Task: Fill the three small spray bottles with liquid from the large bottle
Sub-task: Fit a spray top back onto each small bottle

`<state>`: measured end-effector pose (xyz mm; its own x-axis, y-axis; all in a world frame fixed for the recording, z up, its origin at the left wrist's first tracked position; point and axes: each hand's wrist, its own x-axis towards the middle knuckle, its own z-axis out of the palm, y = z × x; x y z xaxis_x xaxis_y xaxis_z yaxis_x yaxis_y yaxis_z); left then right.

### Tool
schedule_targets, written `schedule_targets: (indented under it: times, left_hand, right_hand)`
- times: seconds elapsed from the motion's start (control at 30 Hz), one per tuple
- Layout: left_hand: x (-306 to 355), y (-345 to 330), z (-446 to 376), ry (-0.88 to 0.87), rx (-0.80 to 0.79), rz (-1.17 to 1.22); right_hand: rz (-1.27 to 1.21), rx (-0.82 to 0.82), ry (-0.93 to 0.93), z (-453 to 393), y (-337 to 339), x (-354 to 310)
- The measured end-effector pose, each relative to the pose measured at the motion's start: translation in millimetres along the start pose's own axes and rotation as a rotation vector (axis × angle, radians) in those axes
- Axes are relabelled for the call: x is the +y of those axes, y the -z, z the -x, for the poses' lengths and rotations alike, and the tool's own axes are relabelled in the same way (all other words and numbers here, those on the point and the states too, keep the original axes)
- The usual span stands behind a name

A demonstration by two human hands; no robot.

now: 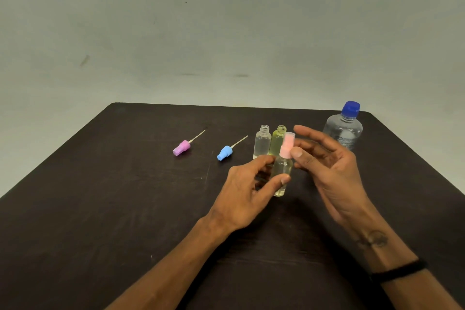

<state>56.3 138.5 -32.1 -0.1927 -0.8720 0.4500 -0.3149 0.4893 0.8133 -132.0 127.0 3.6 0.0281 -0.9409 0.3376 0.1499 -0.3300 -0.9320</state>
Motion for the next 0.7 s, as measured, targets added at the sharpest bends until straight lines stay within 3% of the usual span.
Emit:
schedule_targets:
  times: [0.43,0.7]
  left_hand:
    - [0.0,0.9,-0.1,-0.041,-0.003,-0.011]
    - [1.8,2.5,0.0,-0.049,-0.017,-0.008]
  right_hand:
    - [-0.066,-0.101,-0.056,0.9,2.2,-0.2]
    - [0.032,-0.021,-0.005,-0.1,1.8,4.8]
